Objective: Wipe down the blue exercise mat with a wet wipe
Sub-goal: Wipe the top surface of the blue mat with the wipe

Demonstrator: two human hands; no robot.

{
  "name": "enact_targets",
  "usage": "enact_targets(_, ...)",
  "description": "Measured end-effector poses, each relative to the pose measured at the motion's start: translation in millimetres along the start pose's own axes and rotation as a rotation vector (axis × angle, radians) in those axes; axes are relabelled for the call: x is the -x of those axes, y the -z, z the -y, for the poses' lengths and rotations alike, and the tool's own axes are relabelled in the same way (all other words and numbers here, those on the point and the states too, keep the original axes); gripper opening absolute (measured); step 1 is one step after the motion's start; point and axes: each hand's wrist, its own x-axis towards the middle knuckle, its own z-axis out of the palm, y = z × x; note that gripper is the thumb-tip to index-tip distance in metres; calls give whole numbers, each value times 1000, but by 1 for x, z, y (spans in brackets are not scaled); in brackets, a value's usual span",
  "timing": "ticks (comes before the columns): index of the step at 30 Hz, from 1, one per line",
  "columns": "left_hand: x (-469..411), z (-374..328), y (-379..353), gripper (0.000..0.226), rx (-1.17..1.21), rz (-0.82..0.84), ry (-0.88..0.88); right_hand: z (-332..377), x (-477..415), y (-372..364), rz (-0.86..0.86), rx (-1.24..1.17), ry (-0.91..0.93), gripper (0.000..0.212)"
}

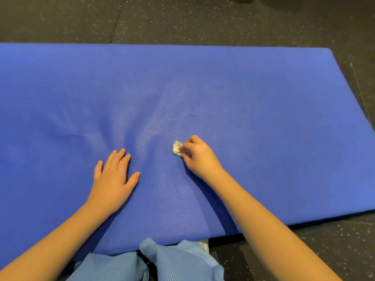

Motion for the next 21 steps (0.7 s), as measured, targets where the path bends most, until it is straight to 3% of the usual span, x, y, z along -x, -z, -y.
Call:
enact_targets(5,-12,-1,-3,85,-31,-14,-44,-9,-33,-6,-195,57,-323,18)
enact_targets(10,-11,0,-5,81,-26,-35,-53,3,-31,-14,46,58,0,18)
enact_targets(13,-20,2,-2,81,-20,-36,-90,-21,-59,2,-12,85,-12,19)
enact_targets(17,-44,7,7,84,-15,-38,-86,-35,-85,9,-192,77,-196,18)
enact_targets(19,-54,9,6,84,-24,-31,-76,-25,-83,0,-171,45,-64,16)
enact_targets(21,-55,11,2,80,-46,-35,-86,-18,-78,-9,-38,105,119,12)
